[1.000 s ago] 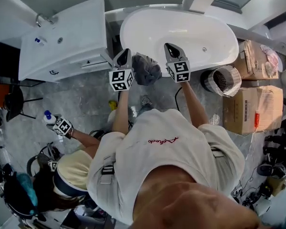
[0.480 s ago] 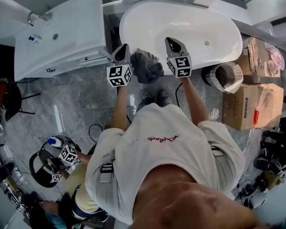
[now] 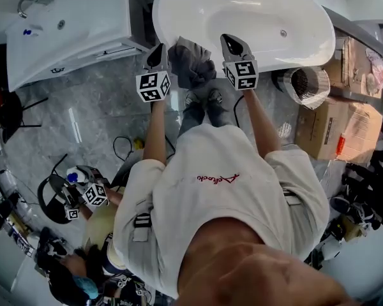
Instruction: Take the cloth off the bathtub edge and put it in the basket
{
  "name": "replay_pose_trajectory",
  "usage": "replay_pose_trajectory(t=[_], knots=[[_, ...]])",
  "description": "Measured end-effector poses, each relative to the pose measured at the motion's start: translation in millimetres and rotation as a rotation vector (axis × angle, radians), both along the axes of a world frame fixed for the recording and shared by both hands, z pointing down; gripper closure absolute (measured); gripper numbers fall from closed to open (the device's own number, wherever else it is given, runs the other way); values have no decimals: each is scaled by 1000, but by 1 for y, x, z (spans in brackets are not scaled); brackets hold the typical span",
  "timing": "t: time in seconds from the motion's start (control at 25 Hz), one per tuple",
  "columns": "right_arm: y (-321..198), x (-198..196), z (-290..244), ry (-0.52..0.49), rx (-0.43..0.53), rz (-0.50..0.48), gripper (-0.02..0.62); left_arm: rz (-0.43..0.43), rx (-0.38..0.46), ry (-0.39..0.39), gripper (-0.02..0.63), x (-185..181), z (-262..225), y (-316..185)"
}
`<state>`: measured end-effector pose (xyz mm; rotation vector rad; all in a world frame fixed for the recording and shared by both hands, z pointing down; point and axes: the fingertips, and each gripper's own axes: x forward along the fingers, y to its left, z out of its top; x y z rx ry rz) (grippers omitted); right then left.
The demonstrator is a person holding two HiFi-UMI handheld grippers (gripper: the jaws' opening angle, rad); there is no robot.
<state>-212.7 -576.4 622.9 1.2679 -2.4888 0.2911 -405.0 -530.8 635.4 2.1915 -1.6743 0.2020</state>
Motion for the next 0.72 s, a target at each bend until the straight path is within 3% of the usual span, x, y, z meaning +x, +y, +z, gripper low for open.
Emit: replay_pose_trajectory(t=[0.72], knots=[[64, -5, 167, 41, -298, -60, 589, -15, -232, 46, 606, 25, 147, 46]])
